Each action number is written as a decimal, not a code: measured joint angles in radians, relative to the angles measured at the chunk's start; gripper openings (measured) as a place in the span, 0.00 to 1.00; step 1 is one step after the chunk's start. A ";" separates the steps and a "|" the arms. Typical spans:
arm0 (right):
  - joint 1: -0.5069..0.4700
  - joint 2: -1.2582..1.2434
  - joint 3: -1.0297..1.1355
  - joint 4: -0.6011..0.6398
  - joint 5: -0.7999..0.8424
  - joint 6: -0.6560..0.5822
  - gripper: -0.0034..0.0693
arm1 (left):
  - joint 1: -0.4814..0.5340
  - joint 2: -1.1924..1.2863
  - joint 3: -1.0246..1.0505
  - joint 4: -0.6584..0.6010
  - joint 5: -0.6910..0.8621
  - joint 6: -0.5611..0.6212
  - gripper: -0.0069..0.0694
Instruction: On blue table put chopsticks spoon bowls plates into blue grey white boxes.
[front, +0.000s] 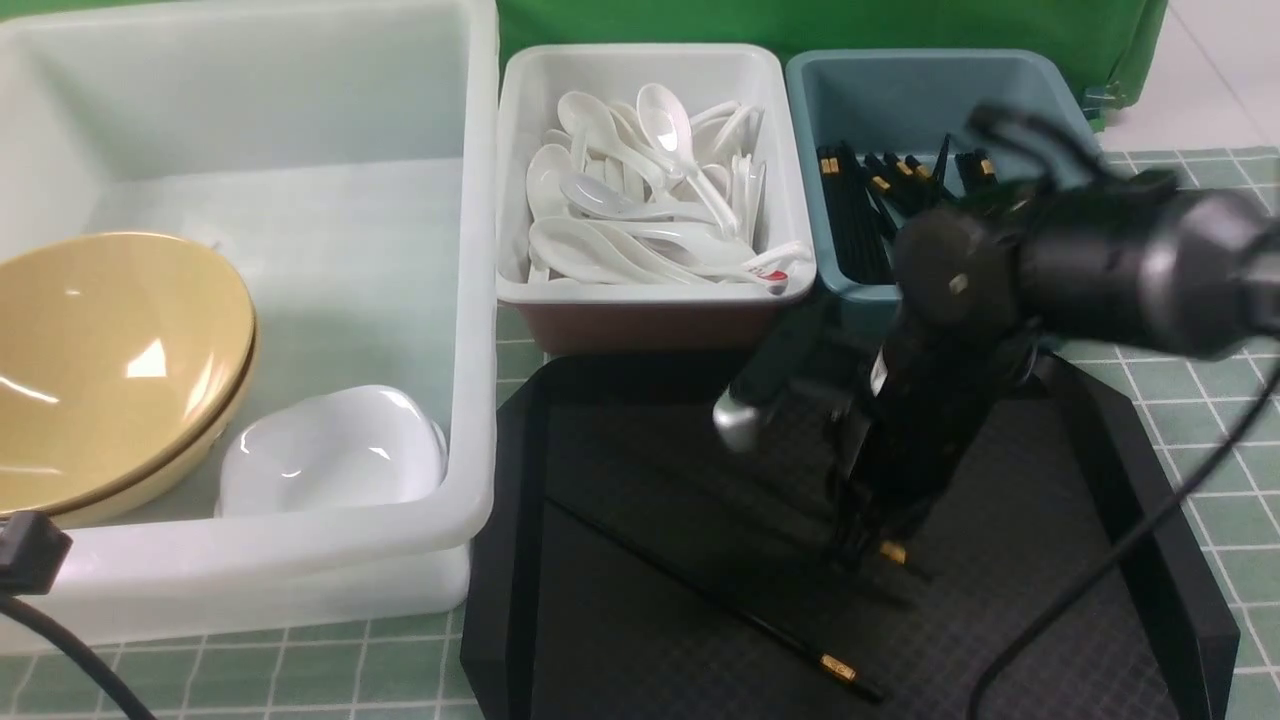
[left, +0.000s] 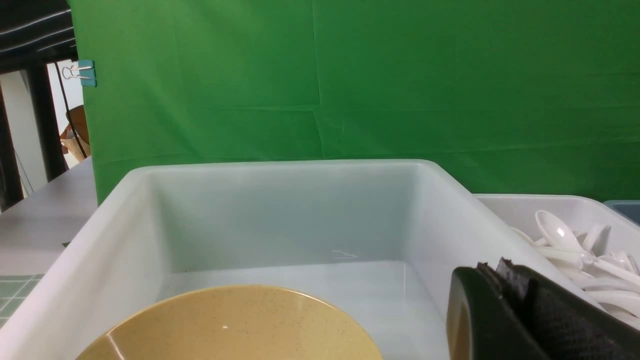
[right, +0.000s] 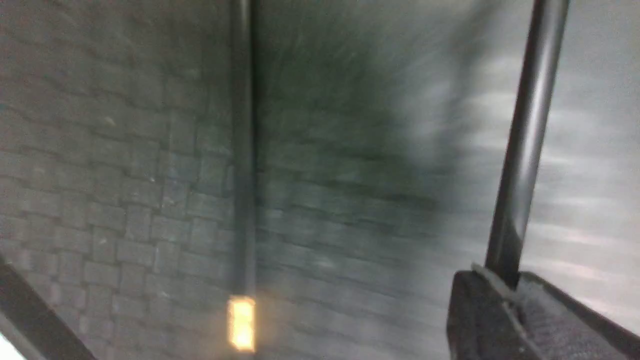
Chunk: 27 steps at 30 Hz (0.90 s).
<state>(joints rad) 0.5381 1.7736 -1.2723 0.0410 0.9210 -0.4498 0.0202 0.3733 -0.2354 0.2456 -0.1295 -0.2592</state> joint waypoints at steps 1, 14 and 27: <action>-0.006 -0.055 0.000 -0.022 -0.028 0.001 0.17 | 0.000 0.000 0.000 0.000 0.001 0.000 0.10; -0.320 -0.033 -0.018 -0.084 -0.724 0.242 0.23 | 0.000 0.000 0.000 0.000 0.000 0.001 0.10; -0.077 0.008 -0.071 -0.062 -0.015 0.259 0.48 | 0.000 0.000 0.000 0.000 0.005 0.001 0.10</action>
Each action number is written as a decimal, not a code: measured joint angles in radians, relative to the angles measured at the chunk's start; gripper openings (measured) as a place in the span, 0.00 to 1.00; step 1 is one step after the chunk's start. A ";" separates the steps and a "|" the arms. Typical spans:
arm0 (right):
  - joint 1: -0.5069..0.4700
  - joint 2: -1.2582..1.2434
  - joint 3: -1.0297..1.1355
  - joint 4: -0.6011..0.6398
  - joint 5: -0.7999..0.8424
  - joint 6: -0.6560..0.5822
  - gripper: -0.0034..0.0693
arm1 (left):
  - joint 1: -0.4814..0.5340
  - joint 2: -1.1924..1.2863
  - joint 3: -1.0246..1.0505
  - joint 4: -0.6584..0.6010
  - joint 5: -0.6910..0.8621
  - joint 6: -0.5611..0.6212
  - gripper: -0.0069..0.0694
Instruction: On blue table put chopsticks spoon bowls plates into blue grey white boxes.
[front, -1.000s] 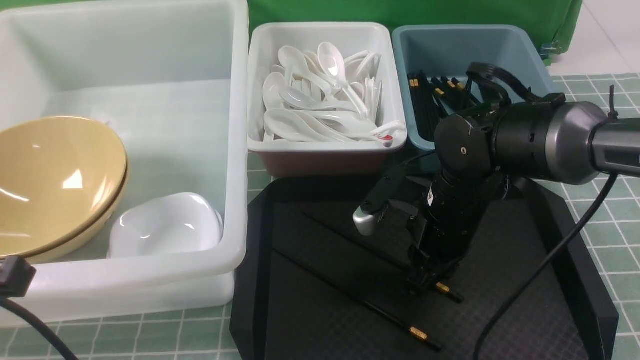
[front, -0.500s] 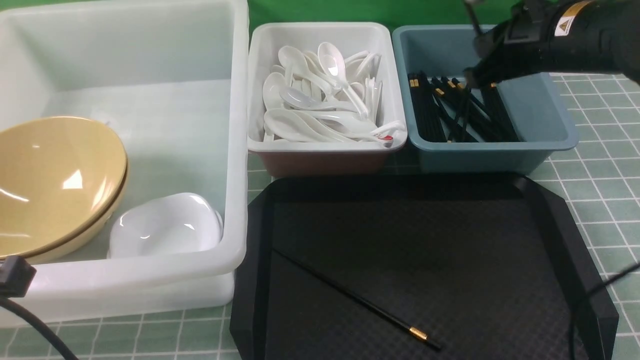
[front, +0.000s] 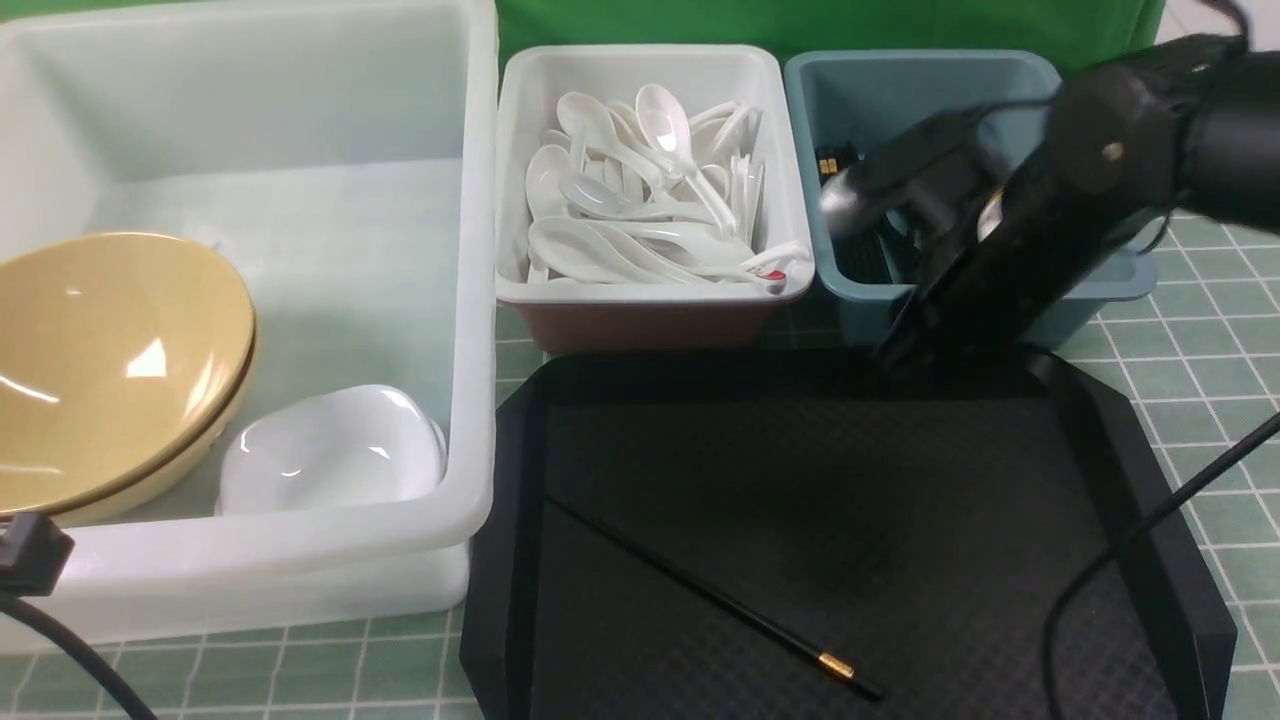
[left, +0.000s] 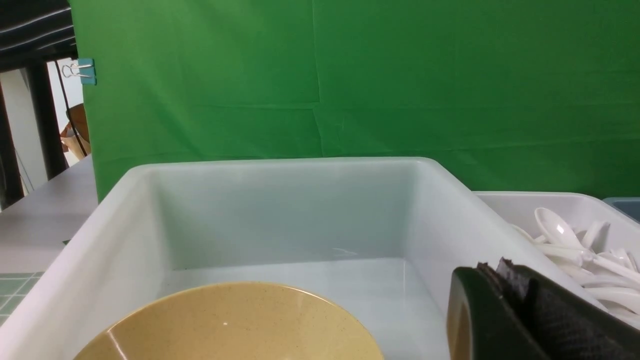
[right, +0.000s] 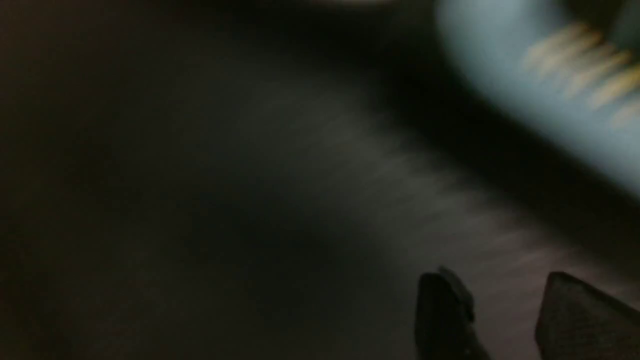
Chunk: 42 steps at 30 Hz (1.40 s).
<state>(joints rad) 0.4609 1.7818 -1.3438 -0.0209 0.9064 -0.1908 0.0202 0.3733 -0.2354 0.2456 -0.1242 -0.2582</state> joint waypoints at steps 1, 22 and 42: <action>0.047 0.002 0.000 0.001 0.045 0.000 0.48 | 0.000 0.000 0.000 0.000 0.000 0.000 0.10; 0.328 0.158 0.048 -0.003 -0.034 -0.009 0.18 | 0.000 0.000 0.000 0.000 0.000 0.000 0.10; -0.167 -0.059 0.047 -0.150 -0.872 0.276 0.20 | 0.000 0.000 0.000 0.000 -0.001 -0.003 0.10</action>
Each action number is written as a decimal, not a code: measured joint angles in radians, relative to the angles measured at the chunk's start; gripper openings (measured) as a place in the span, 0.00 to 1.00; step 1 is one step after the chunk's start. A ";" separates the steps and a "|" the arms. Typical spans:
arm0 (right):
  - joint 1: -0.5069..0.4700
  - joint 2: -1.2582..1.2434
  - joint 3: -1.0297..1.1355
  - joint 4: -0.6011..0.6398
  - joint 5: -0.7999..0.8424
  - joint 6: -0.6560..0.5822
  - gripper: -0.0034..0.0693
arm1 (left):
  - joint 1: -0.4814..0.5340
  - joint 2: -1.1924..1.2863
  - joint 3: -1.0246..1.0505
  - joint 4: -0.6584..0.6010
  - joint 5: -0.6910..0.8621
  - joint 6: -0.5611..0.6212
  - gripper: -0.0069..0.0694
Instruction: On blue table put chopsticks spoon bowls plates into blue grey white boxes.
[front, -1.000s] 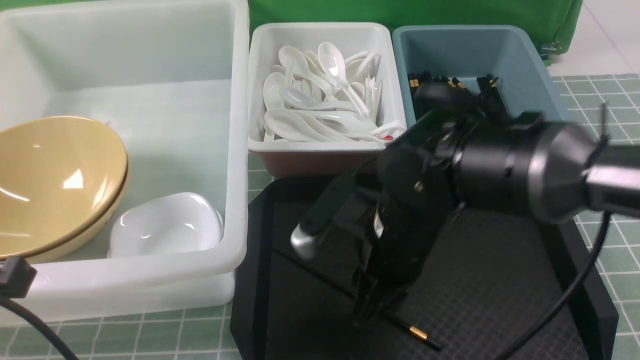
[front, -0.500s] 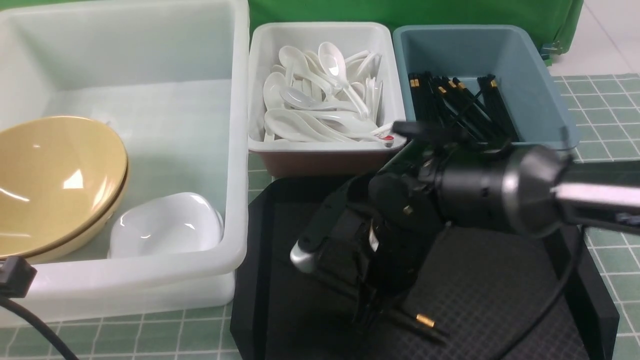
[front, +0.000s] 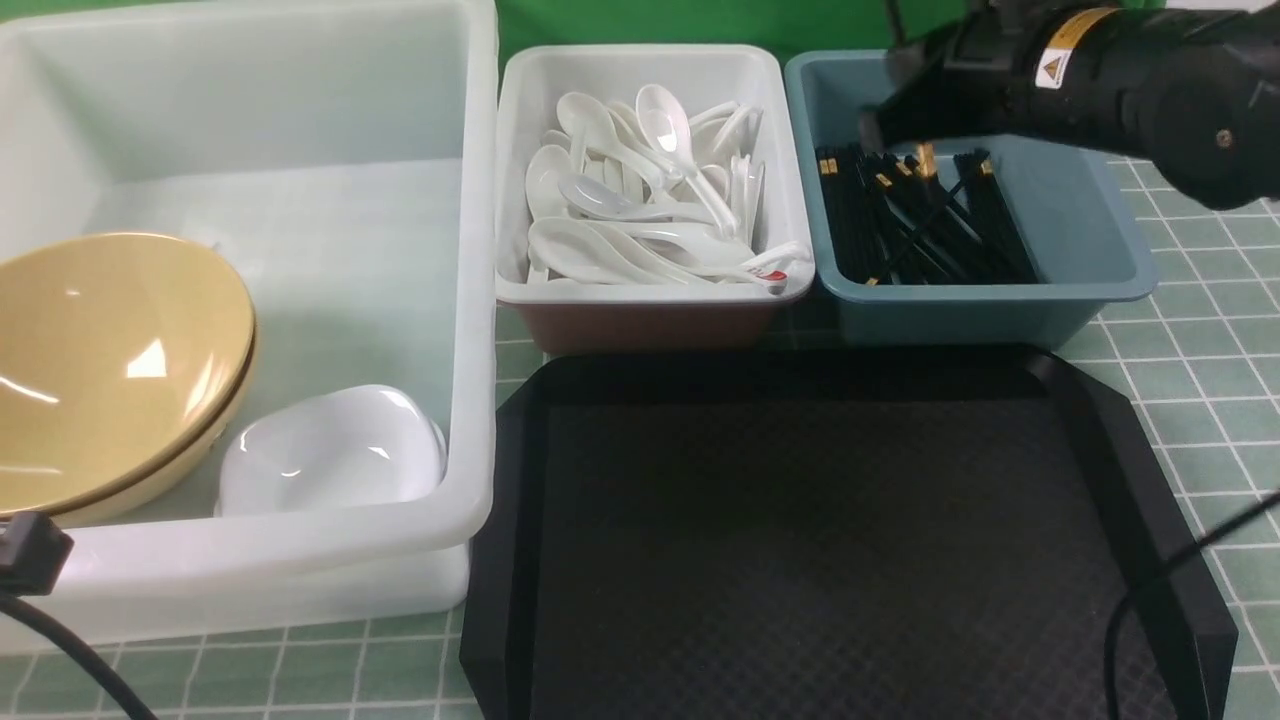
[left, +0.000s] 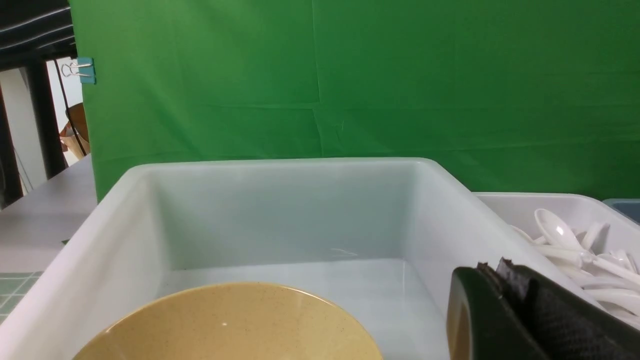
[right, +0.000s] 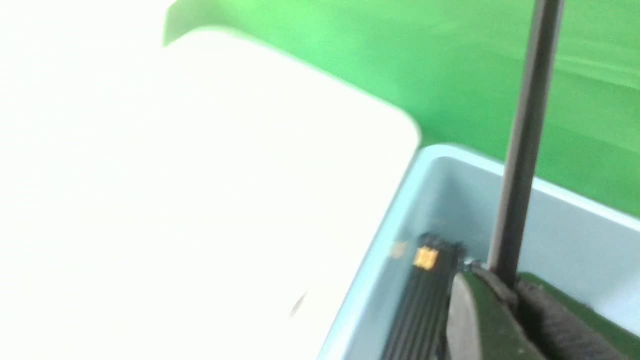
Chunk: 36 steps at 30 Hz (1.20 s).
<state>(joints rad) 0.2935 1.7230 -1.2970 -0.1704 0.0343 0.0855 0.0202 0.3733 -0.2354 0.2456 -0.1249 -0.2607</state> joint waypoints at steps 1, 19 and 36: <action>-0.007 0.006 -0.001 0.000 -0.003 0.008 0.21 | 0.000 0.000 0.000 0.000 0.000 0.001 0.10; 0.118 -0.618 0.223 0.034 0.392 -0.142 0.10 | 0.000 0.000 0.000 0.000 -0.008 0.002 0.10; 0.178 -0.941 1.018 0.034 -0.005 -0.144 0.10 | 0.000 0.000 0.000 0.000 -0.007 0.002 0.10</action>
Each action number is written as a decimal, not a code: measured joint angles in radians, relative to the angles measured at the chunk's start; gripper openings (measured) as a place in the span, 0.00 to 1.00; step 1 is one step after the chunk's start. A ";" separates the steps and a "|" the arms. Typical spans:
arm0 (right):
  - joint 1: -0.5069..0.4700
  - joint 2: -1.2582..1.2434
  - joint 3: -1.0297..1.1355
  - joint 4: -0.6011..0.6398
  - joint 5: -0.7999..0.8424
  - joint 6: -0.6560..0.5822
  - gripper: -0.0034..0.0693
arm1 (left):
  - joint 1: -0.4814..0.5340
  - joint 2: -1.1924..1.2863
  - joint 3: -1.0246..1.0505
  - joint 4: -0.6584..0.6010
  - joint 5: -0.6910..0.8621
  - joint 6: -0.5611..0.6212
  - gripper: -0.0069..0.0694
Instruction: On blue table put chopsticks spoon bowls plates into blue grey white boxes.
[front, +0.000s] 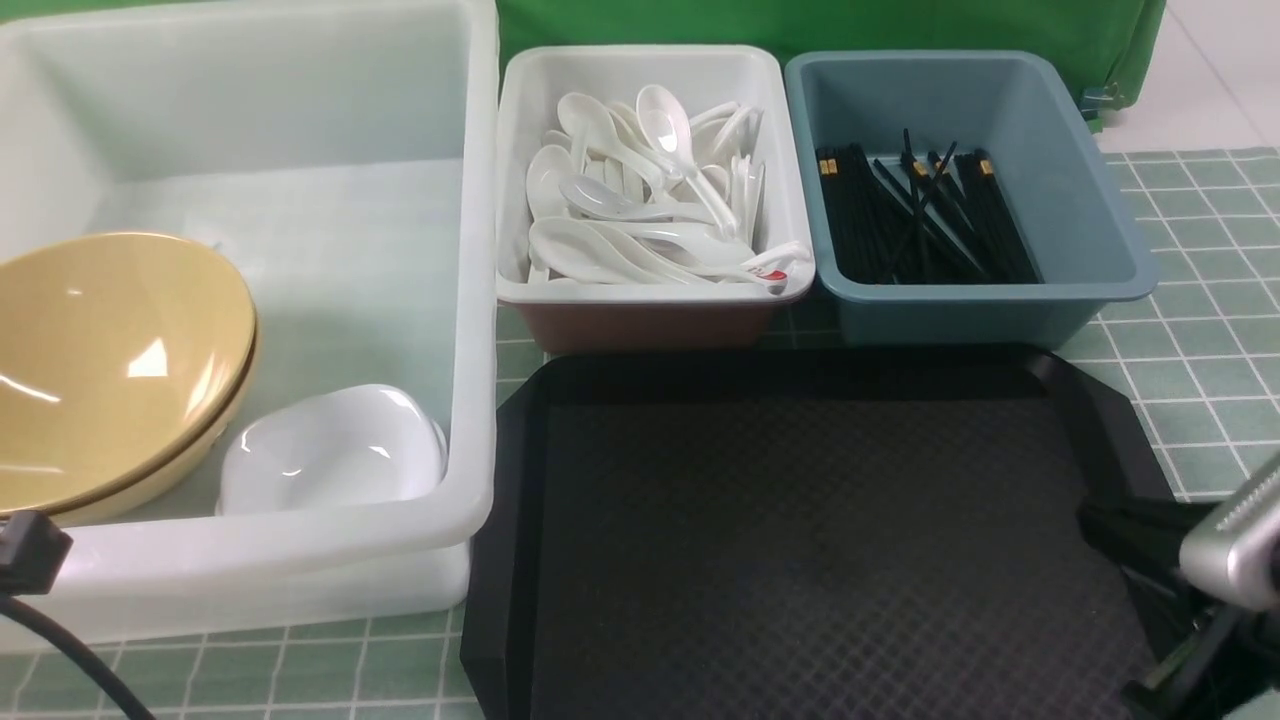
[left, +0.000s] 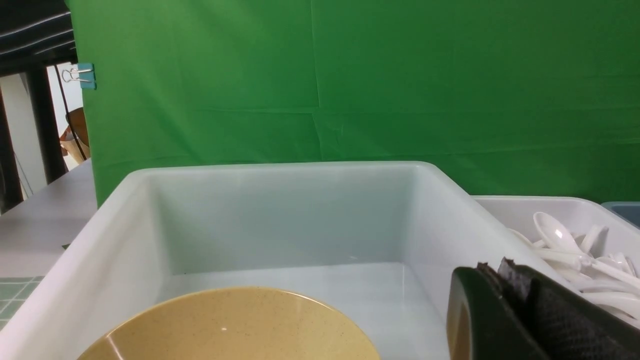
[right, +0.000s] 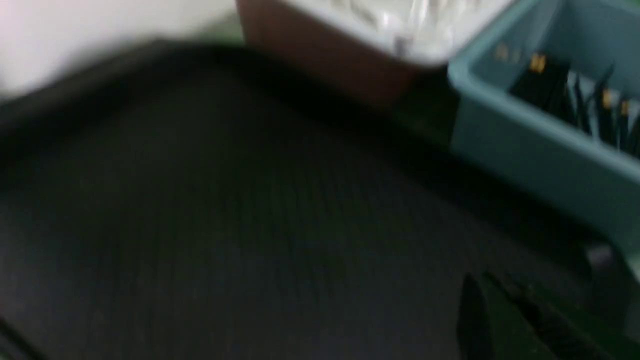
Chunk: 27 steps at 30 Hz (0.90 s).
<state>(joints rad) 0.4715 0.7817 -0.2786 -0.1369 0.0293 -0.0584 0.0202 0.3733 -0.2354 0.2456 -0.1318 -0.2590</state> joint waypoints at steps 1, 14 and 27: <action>-0.014 -0.027 0.007 0.000 0.024 -0.007 0.10 | 0.000 0.000 0.000 0.000 0.000 0.000 0.10; -0.367 -0.724 0.302 -0.007 -0.097 -0.090 0.10 | 0.000 0.000 0.000 0.000 0.000 0.000 0.10; -0.429 -0.793 0.307 -0.007 0.270 0.078 0.11 | 0.000 0.000 0.000 0.000 0.001 0.000 0.10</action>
<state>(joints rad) 0.0426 -0.0116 0.0284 -0.1437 0.2996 0.0198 0.0202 0.3733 -0.2354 0.2456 -0.1305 -0.2590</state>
